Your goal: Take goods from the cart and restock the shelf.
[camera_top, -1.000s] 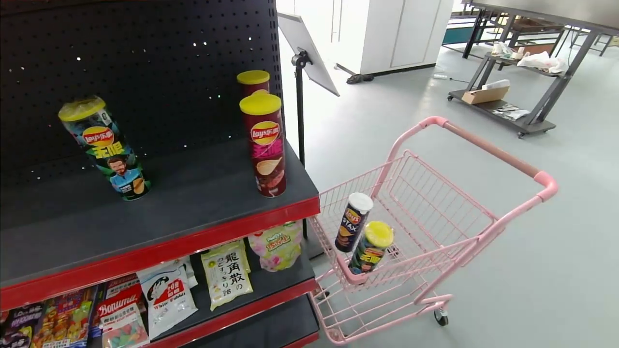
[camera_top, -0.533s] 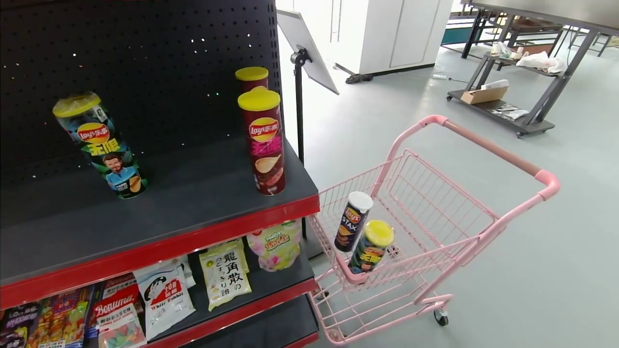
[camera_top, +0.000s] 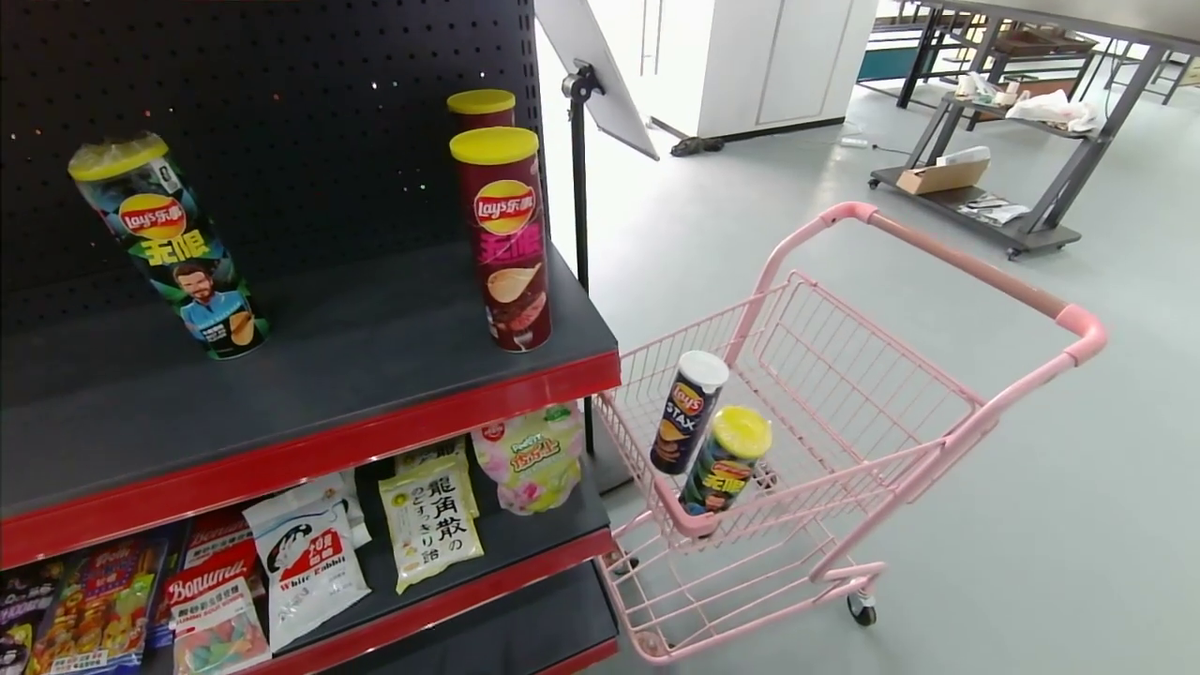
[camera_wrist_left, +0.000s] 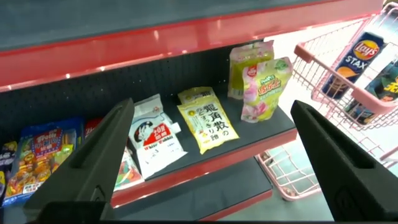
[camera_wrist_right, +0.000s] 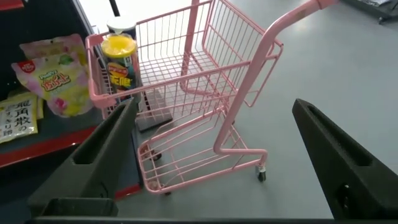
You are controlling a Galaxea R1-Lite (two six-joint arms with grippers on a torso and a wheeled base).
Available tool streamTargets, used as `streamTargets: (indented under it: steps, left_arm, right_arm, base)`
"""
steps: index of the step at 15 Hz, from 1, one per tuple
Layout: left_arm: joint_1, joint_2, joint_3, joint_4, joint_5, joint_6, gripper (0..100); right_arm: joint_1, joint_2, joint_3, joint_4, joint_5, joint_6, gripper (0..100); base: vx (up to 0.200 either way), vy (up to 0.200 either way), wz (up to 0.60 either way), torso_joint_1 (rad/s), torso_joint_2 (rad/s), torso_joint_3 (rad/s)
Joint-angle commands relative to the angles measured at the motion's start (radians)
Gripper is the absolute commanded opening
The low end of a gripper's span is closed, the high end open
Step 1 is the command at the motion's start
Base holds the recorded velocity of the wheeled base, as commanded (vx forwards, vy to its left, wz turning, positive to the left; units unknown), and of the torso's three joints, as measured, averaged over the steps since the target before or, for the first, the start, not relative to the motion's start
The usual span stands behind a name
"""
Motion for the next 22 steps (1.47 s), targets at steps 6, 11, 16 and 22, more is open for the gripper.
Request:
streamTargets:
  steps: [6,11,16,22]
  left_arm:
    - [-0.001,0.001,0.000,0.000,0.018,0.000,100]
    - [0.001,0.001,0.000,0.000,0.020,0.000,100]
    - [-0.001,0.001,0.000,0.000,0.020,0.000,100]
    - [0.001,0.001,0.000,0.000,0.025,0.000,100]
  right_arm:
    - [0.000,0.001,0.000,0.000,0.000,-0.002,100]
    - [0.000,0.001,0.000,0.000,0.000,-0.003,100]
    - [0.000,0.001,0.000,-0.002,-0.003,0.000,100]
    - [0.057,0.728,-0.503,-0.083,0.211,0.075,100]
  base:
    - [0.000,0.000,0.00,-0.155,0.42,0.273]
    - [0.000,0.000,0.00,-0.171,0.54,0.366]
    - [0.000,0.000,0.00,-0.073,0.26,0.192]
    - [0.000,0.000,0.00,0.000,0.00,0.000]
